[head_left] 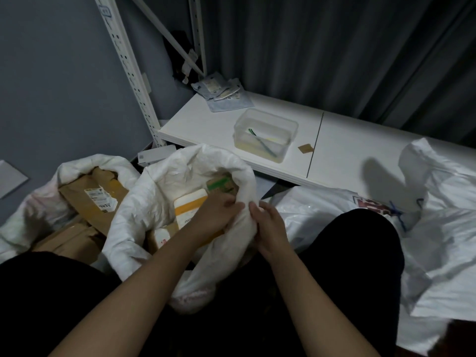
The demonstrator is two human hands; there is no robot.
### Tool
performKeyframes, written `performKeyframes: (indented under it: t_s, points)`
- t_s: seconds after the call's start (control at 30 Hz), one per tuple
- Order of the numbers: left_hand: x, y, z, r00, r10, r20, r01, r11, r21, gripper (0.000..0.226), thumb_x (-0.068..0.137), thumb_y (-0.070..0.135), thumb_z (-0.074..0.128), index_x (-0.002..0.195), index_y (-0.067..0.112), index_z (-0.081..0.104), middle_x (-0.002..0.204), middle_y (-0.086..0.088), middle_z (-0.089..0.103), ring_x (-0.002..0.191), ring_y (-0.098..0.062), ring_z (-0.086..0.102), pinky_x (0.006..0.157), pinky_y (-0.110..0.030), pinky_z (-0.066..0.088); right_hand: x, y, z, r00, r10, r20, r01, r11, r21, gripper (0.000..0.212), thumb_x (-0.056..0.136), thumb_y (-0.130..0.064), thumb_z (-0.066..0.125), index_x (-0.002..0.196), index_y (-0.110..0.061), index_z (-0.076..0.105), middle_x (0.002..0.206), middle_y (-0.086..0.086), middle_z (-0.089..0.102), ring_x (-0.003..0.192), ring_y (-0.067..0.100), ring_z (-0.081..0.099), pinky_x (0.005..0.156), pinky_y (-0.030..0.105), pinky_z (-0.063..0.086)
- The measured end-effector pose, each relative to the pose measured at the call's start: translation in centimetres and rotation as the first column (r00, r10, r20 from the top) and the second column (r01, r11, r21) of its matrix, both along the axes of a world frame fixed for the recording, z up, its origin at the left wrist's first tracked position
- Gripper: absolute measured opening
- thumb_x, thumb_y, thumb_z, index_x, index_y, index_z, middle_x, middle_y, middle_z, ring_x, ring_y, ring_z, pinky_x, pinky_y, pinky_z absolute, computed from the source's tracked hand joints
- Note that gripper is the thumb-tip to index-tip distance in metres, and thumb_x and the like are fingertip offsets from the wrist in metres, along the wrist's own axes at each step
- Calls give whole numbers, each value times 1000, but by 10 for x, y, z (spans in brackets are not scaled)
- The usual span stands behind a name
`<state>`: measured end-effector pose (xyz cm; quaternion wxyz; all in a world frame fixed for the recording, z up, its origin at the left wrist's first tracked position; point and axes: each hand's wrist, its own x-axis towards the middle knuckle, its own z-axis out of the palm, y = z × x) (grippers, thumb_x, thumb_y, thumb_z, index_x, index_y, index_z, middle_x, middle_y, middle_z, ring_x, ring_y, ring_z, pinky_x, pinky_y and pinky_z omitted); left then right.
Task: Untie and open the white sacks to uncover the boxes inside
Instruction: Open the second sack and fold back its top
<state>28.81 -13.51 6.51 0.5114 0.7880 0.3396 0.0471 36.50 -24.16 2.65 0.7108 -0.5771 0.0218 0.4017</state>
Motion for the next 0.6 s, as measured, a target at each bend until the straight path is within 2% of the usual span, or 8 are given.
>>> performKeyframes:
  t_s: [0.1,0.17,0.27,0.33,0.4,0.47,0.5,0.6]
  points:
    - [7,-1,-8,999,52,6,-52,995,89,32,89,22,59,74,-5,65,72,-20,66,65,-31,63,60,-31,51,-4,-4,-3,855,-51,517,223,935,-277,15,85,-29,71,84,-16,63,80,-1,67,79,16,63,67,13,48]
    - [12,-4,-7,998,55,6,-55,987,153,33,90,22,57,70,-2,64,68,-15,64,61,-22,58,52,-17,37,-11,-7,-10,728,140,671,140,928,-346,32,89,-47,58,96,-18,68,85,1,70,85,18,64,75,20,49]
    - [16,-11,-2,997,57,55,-61,995,75,29,93,18,52,76,1,68,68,-10,63,60,-17,55,60,-24,39,-20,-8,-27,632,354,689,17,883,-469,57,86,-61,46,119,-17,63,101,9,69,100,25,62,90,40,49]
    - [13,-11,-1,986,117,116,-101,986,-135,28,95,15,51,74,13,70,67,-3,63,64,-16,57,69,-37,46,-13,-8,-24,700,326,635,0,890,-456,30,92,-33,52,112,-15,65,106,12,69,99,25,62,91,38,49]
    - [8,-7,1,957,214,195,-150,943,-299,26,93,17,55,79,28,73,82,3,70,84,-15,64,84,-41,51,0,-7,-13,938,159,308,-90,970,-227,18,95,-11,51,100,-15,67,102,14,70,90,23,64,84,36,52]
    - [2,0,2,935,232,270,-157,950,-271,17,88,27,60,84,36,74,95,7,72,97,-12,65,89,-34,51,6,-5,-6,985,103,-142,-75,979,191,19,95,-6,47,104,-10,64,98,12,70,87,23,66,83,35,54]
    - [-2,2,3,944,204,260,-151,966,-210,13,87,32,62,86,36,74,92,8,71,92,-12,65,85,-32,51,6,-2,-8,970,95,-226,-28,959,284,19,94,-7,47,107,-8,61,99,13,69,88,23,66,85,35,54]
    - [-8,2,-5,999,18,41,-17,1000,-19,26,87,36,64,95,13,72,85,-6,70,80,-19,65,72,-36,51,-4,5,-18,985,22,-172,11,982,187,16,92,-8,55,108,-5,57,99,15,67,89,26,66,79,32,56]
